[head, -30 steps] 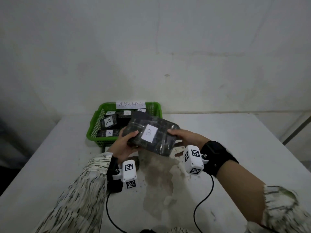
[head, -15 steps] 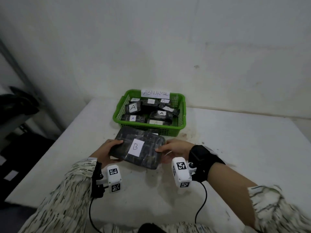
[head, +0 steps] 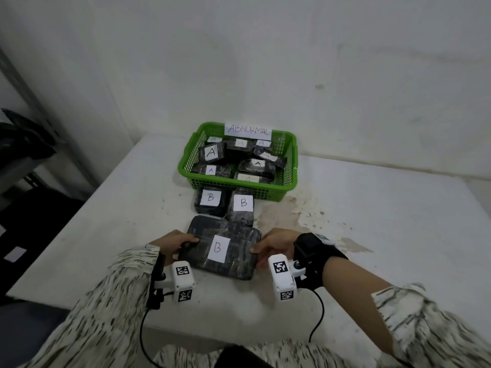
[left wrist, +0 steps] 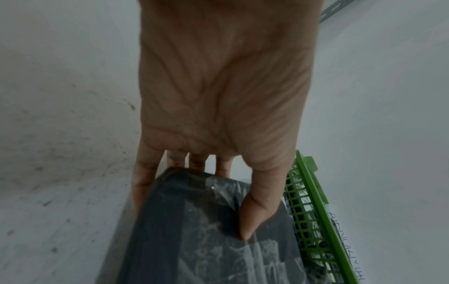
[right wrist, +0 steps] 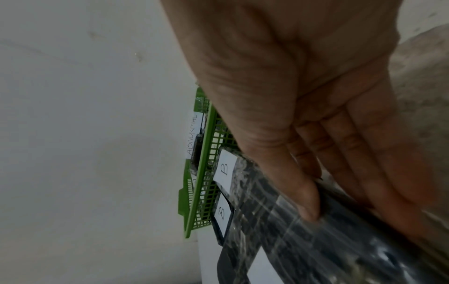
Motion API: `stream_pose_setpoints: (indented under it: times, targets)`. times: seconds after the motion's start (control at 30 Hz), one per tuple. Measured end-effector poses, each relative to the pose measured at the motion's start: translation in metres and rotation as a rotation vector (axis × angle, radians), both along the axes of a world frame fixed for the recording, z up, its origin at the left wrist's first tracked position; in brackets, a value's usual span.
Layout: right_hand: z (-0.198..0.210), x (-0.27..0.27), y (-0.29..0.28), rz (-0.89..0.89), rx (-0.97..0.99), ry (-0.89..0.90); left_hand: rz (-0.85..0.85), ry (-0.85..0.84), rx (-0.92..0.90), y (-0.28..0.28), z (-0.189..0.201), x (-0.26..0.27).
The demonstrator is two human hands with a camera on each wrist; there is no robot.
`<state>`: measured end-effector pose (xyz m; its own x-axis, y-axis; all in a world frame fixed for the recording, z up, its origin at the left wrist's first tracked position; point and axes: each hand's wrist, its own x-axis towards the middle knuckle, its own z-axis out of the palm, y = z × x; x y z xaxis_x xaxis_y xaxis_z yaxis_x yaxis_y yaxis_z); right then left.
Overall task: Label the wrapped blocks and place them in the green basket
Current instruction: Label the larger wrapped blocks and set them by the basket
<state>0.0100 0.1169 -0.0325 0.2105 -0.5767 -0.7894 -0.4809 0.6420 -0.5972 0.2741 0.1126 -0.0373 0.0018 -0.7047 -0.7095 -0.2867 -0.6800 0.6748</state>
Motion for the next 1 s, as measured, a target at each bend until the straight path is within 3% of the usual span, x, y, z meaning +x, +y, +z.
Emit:
stream_pose_setpoints:
  times: [0.37, 0.5, 0.7, 0.87, 1.0]
  targets:
    - [-0.006, 0.005, 0.001, -0.028, -0.051, 0.048, -0.079, -0.061, -0.045, -0.015, -0.004, 0.004]
    - [-0.003, 0.002, 0.007, -0.020, -0.088, 0.083, -0.097, -0.217, -0.061, -0.023, -0.002, 0.005]
    - [0.005, -0.006, 0.013, -0.039, -0.141, 0.109, -0.376, -0.541, -0.175, -0.040, 0.017, -0.006]
    - [0.008, -0.024, 0.018, -0.073, -0.193, 0.164, -0.448, -0.690, -0.301, -0.046, 0.034, -0.041]
    - [0.010, -0.041, 0.023, -0.117, -0.229, 0.215, -0.525, -0.700, -0.381, -0.050, 0.044, -0.073]
